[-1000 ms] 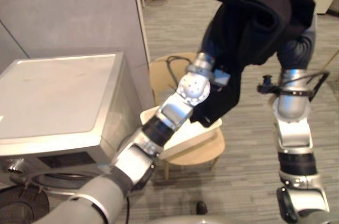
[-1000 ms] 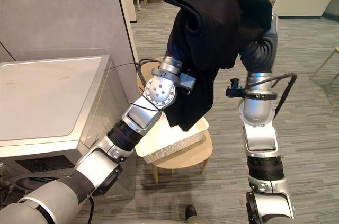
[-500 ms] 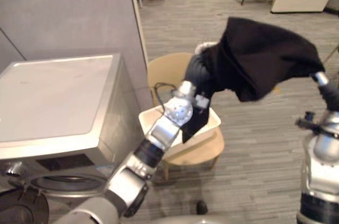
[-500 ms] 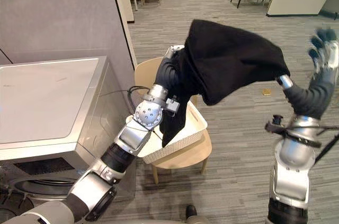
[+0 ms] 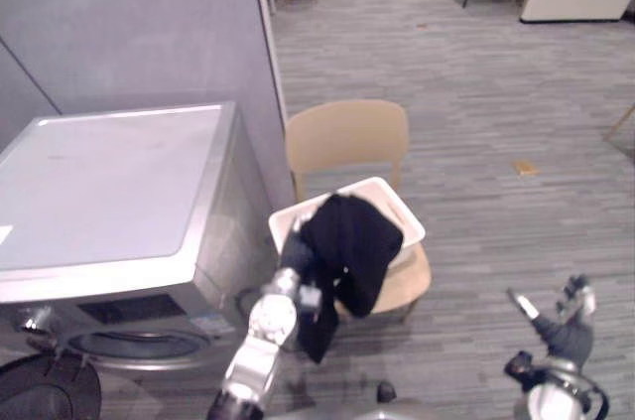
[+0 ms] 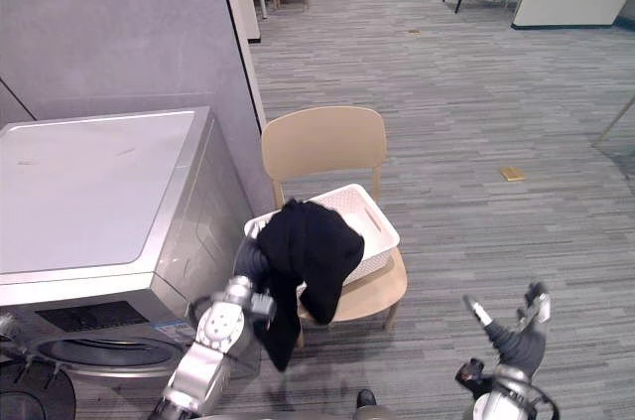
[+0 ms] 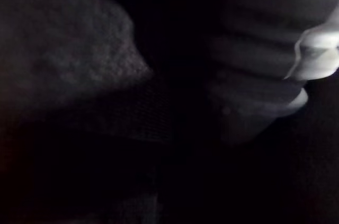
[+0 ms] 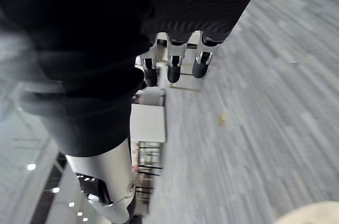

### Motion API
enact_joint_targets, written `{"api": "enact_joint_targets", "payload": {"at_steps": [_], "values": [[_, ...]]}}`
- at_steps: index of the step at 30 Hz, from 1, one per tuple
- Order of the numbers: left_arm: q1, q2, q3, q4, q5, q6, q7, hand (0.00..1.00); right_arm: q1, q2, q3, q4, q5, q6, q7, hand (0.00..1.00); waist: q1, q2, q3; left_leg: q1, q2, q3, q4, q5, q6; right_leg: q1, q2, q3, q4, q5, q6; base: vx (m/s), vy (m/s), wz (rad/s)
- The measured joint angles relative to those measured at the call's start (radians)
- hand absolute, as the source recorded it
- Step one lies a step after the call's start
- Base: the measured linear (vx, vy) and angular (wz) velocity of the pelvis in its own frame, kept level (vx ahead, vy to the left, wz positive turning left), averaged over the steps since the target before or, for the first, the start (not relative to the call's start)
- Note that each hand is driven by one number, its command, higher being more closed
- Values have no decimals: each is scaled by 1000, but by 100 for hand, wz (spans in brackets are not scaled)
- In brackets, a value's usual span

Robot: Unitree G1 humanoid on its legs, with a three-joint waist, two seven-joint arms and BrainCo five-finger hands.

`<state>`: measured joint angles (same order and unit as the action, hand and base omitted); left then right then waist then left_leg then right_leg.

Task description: Pick up the laundry basket with both hands and put the clothes into the washing machine.

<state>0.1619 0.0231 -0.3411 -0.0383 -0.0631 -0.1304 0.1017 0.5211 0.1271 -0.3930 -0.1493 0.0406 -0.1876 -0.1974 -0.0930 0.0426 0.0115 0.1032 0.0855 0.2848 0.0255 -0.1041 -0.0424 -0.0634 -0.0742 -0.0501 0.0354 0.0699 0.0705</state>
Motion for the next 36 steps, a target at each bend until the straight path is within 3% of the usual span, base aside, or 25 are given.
{"api": "enact_joint_targets", "payload": {"at_steps": [4,7,17,19,22,23,26,28,30,31,32,33,34,35,36], "values": [[182,1,1,-33,-90,-4,-55,100,59,3,32,141,74,0,41,0,11,-13,-2,13,0,-27,32,-27,4,32,-12,-28,28,-31,7,18,28,24],[291,1,30,-34,-133,-4,-80,100,102,-5,81,227,115,1,85,0,36,-29,-12,12,-3,-56,46,-36,7,42,-28,-61,61,-63,14,-8,1,32],[389,-3,80,-53,-162,-4,-79,100,39,-49,249,357,127,12,135,0,88,-35,-7,-53,-15,-152,98,-35,7,33,-68,-161,122,-102,10,-19,-6,33],[389,-2,109,-54,-162,-4,-79,100,-18,-69,253,445,128,12,133,0,112,-40,6,-79,-20,-185,123,-35,7,25,-76,-192,152,-119,10,-34,-34,51],[381,0,127,-96,-162,-2,-76,100,-103,-99,241,607,139,17,111,0,115,-46,37,-161,-40,-270,204,-51,9,-16,-123,-275,266,-169,3,-61,-19,92],[372,-5,147,-116,-161,1,-75,100,-151,-100,207,687,151,24,100,0,125,-41,46,-206,-36,-272,245,-80,26,-40,-150,-311,313,-182,-2,-92,-27,90],[336,-24,184,-108,-160,15,-69,100,-204,-91,138,826,190,43,70,0,138,-50,76,-228,41,-121,322,-96,64,-23,-197,-386,317,-189,-7,-48,13,83],[319,-71,191,-103,-159,20,-55,100,-213,-88,75,931,210,55,64,0,132,-55,75,-217,168,-54,481,-115,84,14,-241,-439,318,-185,1,-81,137,74],[289,-80,184,-71,-158,17,-54,100,-213,-87,27,998,239,69,64,0,124,-56,72,-180,276,-30,502,-113,81,33,-272,-461,309,-171,27,-92,319,60],[270,-80,186,-42,-158,17,-53,100,-215,-87,-3,1031,248,81,62,0,106,-54,70,-174,323,-33,476,-98,72,29,-294,-472,304,-157,55,-47,403,62],[261,-82,185,-20,-158,18,-52,100,-216,-89,-23,1053,254,85,61,0,100,-50,63,-167,331,-45,447,-72,68,21,-304,-471,299,-146,75,-34,455,50],[250,-89,182,27,-158,24,-54,100,-220,-102,-66,1108,273,92,60,0,98,-28,33,-154,313,-89,363,-30,-5,2,-312,-471,275,-115,111,-1,399,39],[246,-91,190,55,-158,36,-53,100,-236,-110,-88,1159,287,102,55,0,81,-20,15,-147,288,-93,322,-73,-81,2,-313,-457,230,-84,117,3,527,50],[245,-79,213,76,-158,39,-50,100,-255,-94,-115,1204,308,110,47,0,63,-30,19,-148,255,-96,296,-76,-155,11,-314,-426,175,-50,116,-4,470,51],[242,-40,231,107,-159,48,-49,100,-279,-80,-134,1240,325,123,44,0,54,-63,16,-148,218,-103,295,-76,-157,40,-306,-402,128,-14,112,-7,432,39]]}}
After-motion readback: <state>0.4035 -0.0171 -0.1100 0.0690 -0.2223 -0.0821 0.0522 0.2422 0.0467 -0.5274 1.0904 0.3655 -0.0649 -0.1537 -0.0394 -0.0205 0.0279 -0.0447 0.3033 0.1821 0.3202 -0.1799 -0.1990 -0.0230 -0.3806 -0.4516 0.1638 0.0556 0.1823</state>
